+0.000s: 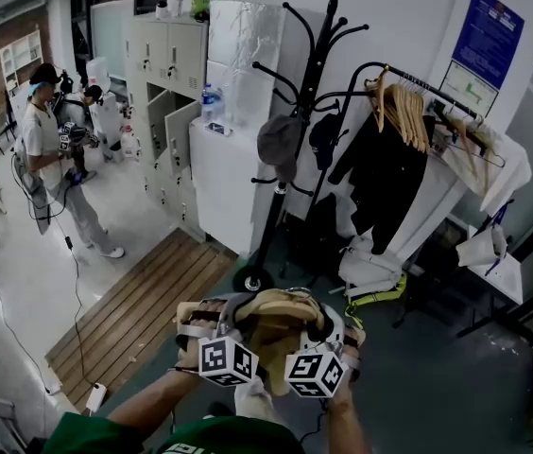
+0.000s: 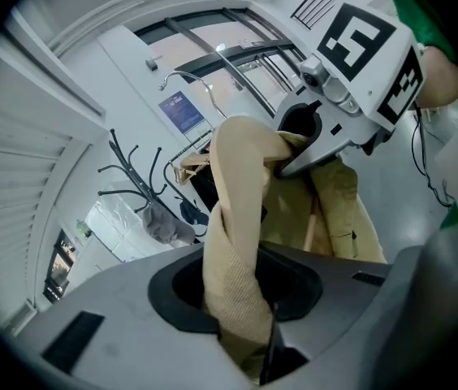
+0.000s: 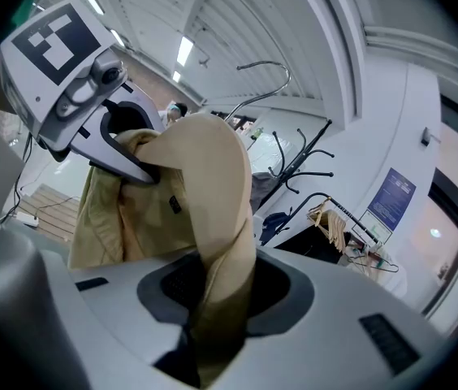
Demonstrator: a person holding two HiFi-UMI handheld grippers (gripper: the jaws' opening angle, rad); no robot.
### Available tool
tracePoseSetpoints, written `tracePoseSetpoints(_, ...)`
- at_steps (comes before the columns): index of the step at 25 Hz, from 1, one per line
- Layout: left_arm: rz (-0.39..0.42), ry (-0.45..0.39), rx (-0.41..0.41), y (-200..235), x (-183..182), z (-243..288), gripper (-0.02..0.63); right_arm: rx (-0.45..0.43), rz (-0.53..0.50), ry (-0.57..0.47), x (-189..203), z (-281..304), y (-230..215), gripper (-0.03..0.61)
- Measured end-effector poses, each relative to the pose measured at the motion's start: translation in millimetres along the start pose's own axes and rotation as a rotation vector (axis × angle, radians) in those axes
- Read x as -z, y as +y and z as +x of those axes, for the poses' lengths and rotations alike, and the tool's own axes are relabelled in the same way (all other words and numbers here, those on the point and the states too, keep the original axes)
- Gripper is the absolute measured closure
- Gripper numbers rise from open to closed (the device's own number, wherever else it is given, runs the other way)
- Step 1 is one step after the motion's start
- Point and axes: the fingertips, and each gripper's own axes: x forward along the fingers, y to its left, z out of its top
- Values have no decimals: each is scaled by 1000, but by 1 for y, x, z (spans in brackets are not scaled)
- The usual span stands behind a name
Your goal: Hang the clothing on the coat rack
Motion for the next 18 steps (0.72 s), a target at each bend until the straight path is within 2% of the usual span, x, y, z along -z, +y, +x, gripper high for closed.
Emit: tracePoseSetpoints(18, 14, -7, -65, 115, -6, 114, 509, 24, -19, -63, -50, 134, -83, 460)
